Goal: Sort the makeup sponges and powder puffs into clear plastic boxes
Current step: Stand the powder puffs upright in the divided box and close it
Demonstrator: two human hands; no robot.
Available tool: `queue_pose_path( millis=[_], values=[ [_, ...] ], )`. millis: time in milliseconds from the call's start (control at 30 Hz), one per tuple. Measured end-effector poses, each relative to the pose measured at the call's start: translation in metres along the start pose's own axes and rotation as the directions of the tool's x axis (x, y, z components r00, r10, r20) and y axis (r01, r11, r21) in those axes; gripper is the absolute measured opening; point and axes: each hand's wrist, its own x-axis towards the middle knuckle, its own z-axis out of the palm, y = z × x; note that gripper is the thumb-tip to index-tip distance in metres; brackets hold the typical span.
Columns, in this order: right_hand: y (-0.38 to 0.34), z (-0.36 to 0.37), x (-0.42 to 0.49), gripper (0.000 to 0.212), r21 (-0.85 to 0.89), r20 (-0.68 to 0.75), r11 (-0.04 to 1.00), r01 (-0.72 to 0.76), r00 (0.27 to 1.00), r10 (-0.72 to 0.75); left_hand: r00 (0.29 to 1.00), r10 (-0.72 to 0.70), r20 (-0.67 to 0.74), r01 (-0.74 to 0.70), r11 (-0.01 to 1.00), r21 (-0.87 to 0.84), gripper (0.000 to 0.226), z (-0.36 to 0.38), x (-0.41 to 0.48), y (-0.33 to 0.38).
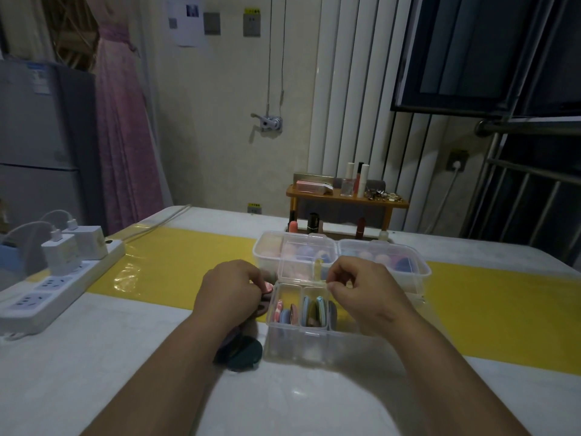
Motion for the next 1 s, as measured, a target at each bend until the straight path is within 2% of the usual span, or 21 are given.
queue_pose_path(
  millis=[200,300,400,533,667,800,1000],
  values=[
    [0.000,0.001,0.000,0.025,-0.001,0.002,1.000,0.002,1.000,-0.002,0.986,0.006,0.164,-0.029,0.990,0.139,0.029,0.001,-0.002,-0.003],
    [-0.001,0.001,-0.001,0.025,0.006,0.005,1.000,0.002,1.000,-0.002,0.986,0.006,0.166,-0.029,0.990,0.137,0.027,-0.001,-0.003,-0.002],
    [0.000,0.001,0.000,0.024,0.011,0.000,1.000,-0.002,1.000,0.002,0.992,0.017,0.124,-0.035,0.989,0.146,0.027,-0.001,-0.003,-0.001],
    [0.001,0.002,0.000,0.023,0.021,-0.002,1.000,0.000,1.000,0.000,1.000,0.031,0.006,-0.031,0.998,0.046,0.038,-0.003,-0.004,0.001],
    [0.002,0.002,0.002,0.021,0.035,-0.016,0.999,0.005,1.000,-0.005,0.982,0.081,-0.171,-0.074,0.996,0.044,0.027,-0.002,-0.002,0.001],
    [0.002,0.001,0.002,0.020,0.066,-0.034,0.998,0.001,0.999,0.001,0.955,0.051,-0.293,-0.102,0.981,-0.163,0.021,0.000,0.000,-0.002],
    [0.002,0.001,0.003,0.018,0.111,-0.046,0.994,0.005,0.999,0.000,0.949,0.032,-0.314,-0.158,0.909,-0.385,0.013,0.000,-0.004,0.007]
  ],
)
